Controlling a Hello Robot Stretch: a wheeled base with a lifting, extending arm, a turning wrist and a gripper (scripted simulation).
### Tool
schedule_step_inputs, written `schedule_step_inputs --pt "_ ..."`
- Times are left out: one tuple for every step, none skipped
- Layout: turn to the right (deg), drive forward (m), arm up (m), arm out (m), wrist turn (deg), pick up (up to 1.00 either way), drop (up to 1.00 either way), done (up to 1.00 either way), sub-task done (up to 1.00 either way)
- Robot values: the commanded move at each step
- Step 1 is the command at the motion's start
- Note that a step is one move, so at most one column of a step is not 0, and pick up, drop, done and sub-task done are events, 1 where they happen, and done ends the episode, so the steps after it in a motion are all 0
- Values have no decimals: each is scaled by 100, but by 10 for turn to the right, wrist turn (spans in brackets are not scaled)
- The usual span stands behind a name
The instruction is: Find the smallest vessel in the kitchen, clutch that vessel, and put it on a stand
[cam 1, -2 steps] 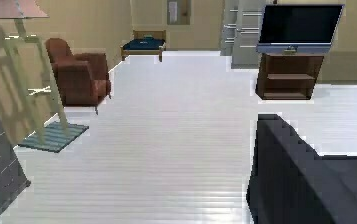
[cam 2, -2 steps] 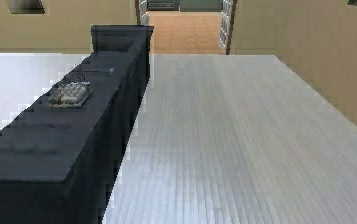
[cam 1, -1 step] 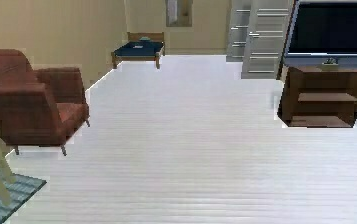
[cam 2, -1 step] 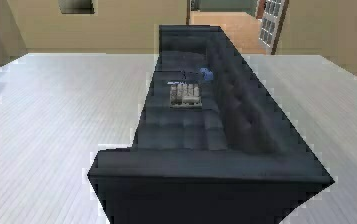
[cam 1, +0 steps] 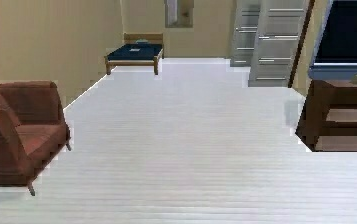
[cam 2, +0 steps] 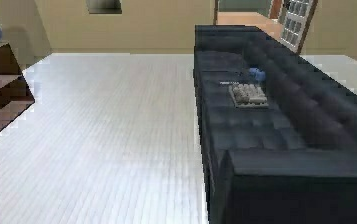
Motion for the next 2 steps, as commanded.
schedule_step_inputs --pt "120 0 0 0 0 0 0 0 0" --pt "0 100 0 0 0 0 0 0 0"
